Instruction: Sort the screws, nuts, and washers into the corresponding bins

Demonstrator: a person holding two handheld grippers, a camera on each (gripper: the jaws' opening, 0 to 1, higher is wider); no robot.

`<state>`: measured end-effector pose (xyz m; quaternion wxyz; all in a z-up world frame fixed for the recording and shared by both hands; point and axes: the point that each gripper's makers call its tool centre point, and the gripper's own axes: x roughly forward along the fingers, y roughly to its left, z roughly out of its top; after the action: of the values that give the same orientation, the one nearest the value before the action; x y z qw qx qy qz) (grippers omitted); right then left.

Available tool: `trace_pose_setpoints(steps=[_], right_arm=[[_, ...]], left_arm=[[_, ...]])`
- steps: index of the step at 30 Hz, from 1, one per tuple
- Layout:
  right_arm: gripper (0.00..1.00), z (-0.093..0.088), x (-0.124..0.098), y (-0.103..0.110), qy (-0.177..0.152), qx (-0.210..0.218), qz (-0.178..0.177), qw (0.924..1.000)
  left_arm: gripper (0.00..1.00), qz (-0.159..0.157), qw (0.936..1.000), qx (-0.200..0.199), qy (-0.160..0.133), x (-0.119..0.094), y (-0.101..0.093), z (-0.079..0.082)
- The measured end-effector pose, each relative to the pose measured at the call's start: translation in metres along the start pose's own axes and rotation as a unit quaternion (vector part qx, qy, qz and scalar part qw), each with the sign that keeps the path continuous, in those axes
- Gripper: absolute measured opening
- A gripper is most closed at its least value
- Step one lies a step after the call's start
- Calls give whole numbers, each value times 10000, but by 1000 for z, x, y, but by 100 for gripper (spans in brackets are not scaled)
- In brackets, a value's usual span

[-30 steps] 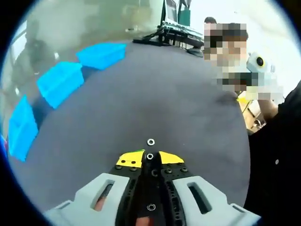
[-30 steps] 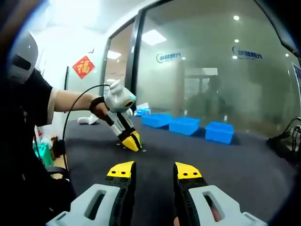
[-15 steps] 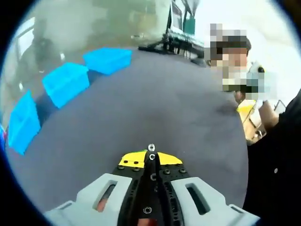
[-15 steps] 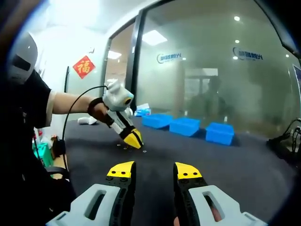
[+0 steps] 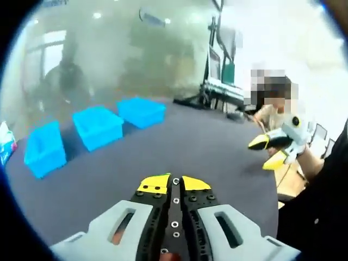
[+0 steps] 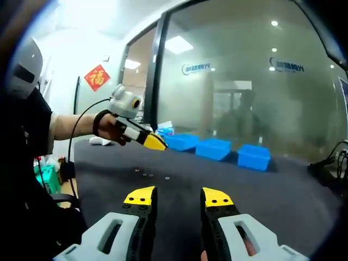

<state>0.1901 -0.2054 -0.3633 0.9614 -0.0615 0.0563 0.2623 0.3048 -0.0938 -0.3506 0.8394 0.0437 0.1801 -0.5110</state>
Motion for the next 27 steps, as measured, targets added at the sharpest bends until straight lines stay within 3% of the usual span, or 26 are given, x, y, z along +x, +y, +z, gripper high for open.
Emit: trace_pose_setpoints(steps=[8, 16, 27], right_arm=[[28, 2, 2, 4, -1, -41, 29, 10000], [28, 4, 5, 10, 4, -106, 76, 9999], [28, 5, 4, 10, -7, -108, 91, 9999]], left_arm=[[6, 199, 9970, -76, -745, -24, -2, 28], [6, 451, 9925, -37, -1138, -41, 1, 41], [6, 1215, 9791, -161, -1620, -63, 50, 59]])
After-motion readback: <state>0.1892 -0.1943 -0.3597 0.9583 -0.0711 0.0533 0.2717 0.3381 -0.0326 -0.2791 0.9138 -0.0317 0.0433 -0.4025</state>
